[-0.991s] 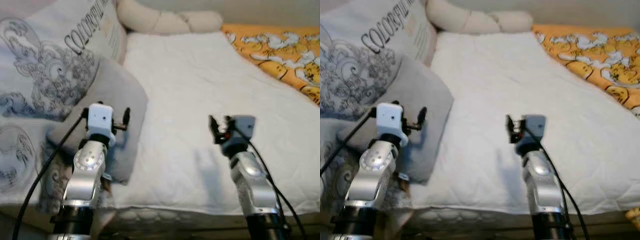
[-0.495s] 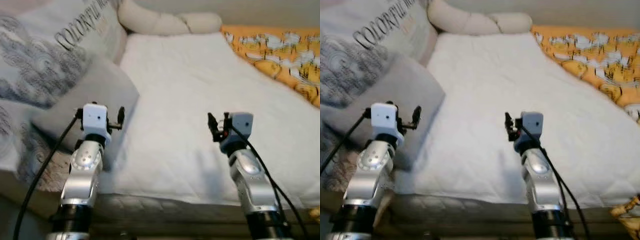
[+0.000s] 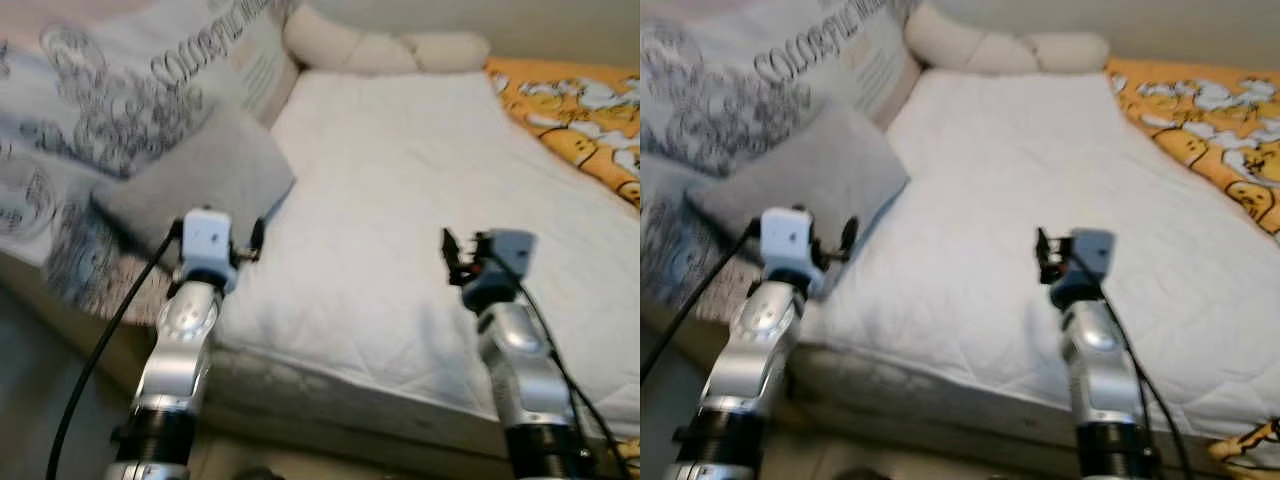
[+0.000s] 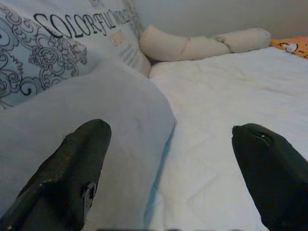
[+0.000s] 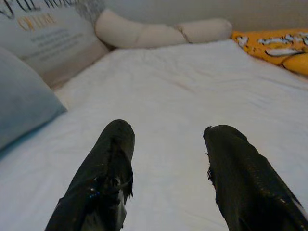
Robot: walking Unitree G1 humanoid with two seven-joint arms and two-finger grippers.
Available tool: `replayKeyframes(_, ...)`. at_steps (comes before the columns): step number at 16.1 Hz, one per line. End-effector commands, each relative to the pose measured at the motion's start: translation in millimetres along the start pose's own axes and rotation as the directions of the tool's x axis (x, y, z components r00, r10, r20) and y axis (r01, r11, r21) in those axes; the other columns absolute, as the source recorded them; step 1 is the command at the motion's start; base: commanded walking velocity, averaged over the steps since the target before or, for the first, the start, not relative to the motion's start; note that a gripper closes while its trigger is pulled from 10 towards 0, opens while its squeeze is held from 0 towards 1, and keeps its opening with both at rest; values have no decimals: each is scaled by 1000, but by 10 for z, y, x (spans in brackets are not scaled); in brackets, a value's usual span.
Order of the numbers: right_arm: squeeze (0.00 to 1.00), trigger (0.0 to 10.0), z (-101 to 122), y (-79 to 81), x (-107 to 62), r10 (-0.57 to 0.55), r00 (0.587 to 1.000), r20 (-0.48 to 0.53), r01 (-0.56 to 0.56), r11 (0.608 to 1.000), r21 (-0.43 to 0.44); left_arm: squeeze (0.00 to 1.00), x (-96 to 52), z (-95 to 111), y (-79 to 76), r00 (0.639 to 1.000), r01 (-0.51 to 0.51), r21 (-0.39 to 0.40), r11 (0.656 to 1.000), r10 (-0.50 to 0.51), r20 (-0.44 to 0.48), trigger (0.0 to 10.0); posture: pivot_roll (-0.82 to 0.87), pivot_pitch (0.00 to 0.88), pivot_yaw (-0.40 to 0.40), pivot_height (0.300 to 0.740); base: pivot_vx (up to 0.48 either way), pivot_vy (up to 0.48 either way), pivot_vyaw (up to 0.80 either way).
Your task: Clean up the room
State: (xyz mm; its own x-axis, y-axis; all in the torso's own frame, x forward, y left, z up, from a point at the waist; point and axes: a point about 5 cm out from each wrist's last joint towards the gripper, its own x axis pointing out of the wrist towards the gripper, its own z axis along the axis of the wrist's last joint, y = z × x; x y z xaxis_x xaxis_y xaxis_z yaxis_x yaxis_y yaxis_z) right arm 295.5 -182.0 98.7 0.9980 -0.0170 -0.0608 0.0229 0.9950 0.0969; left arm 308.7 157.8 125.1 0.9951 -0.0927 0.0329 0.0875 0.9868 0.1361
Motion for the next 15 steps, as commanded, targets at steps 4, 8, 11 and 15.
replayKeyframes(4, 0, 10000, 49, 87, 49, 20, 1000, 18, -20, 1000, -21, 741, -17, -69, 45, 999, -24, 0, 1000, 24, -31, 10000, -44, 0, 24, 740, 0, -302, 0)
replayKeyframes(8, 0, 10000, 65, 116, 62, 53, 998, 18, -52, 998, -44, 745, -5, -69, 39, 999, -31, -7, 1000, 31, -31, 10000, -46, 0, 20, 740, 0, -303, 128)
replayKeyframes(11, 0, 10000, 27, 70, 72, 15, 1000, -8, -15, 1000, -19, 745, 5, -62, 38, 999, -36, -10, 999, 36, -27, 10000, -45, 0, 16, 740, 0, -303, 533)
replayKeyframes(15, 0, 10000, 47, 36, 81, 11, 1000, -2, -11, 1000, -26, 749, 7, -63, 43, 999, -41, -12, 999, 41, -27, 10000, -46, 0, 15, 740, 0, -307, 100)
